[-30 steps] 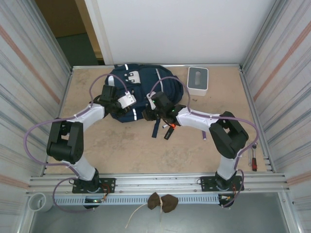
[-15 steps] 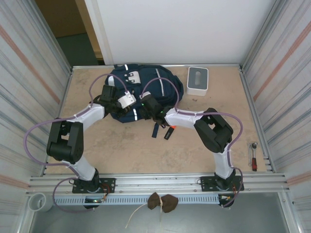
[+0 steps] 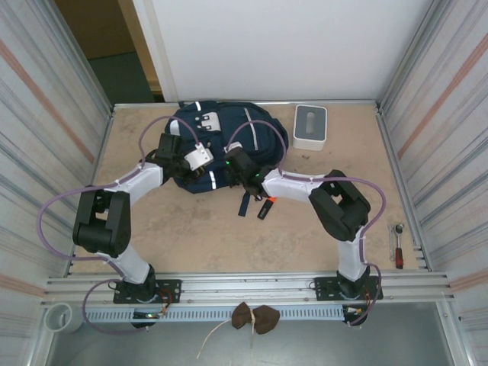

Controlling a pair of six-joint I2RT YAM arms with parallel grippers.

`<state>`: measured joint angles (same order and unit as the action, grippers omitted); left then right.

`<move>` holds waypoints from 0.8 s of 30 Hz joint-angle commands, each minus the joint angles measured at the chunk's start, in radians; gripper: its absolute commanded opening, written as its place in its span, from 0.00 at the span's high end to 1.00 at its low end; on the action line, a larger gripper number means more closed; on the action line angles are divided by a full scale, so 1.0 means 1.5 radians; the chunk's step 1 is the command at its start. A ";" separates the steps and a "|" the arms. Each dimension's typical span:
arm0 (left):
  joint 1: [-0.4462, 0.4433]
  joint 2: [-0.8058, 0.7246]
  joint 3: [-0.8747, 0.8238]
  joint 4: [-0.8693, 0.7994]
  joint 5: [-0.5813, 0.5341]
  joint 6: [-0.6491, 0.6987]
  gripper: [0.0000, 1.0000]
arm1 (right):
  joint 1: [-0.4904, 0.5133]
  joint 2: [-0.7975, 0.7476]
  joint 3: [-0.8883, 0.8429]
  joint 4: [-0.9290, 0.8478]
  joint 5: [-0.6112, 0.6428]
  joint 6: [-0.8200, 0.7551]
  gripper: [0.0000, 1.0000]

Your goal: Pack the student bag

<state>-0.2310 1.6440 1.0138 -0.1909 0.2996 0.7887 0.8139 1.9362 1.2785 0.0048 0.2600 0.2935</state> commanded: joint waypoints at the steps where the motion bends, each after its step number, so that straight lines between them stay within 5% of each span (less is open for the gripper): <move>1: 0.015 -0.039 -0.013 -0.007 0.005 0.003 1.00 | -0.050 -0.071 -0.045 -0.015 -0.072 0.037 1.00; 7: 0.032 -0.056 -0.030 0.005 0.000 0.003 1.00 | -0.126 -0.096 -0.090 -0.021 -0.214 0.050 1.00; 15: 0.057 -0.069 -0.043 0.014 -0.044 -0.003 0.99 | -0.192 -0.117 -0.131 -0.019 -0.259 0.046 1.00; 20: 0.029 -0.093 -0.051 0.015 0.035 0.022 0.73 | -0.187 -0.122 -0.138 0.010 -0.307 0.049 1.00; 24: -0.008 -0.127 -0.064 0.040 0.028 0.035 0.55 | -0.188 -0.131 -0.142 0.017 -0.333 0.046 1.00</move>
<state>-0.2047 1.5215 0.9314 -0.1749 0.3130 0.8215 0.5343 1.7943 1.0801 0.0120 -0.1795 0.3580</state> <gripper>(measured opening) 0.429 0.074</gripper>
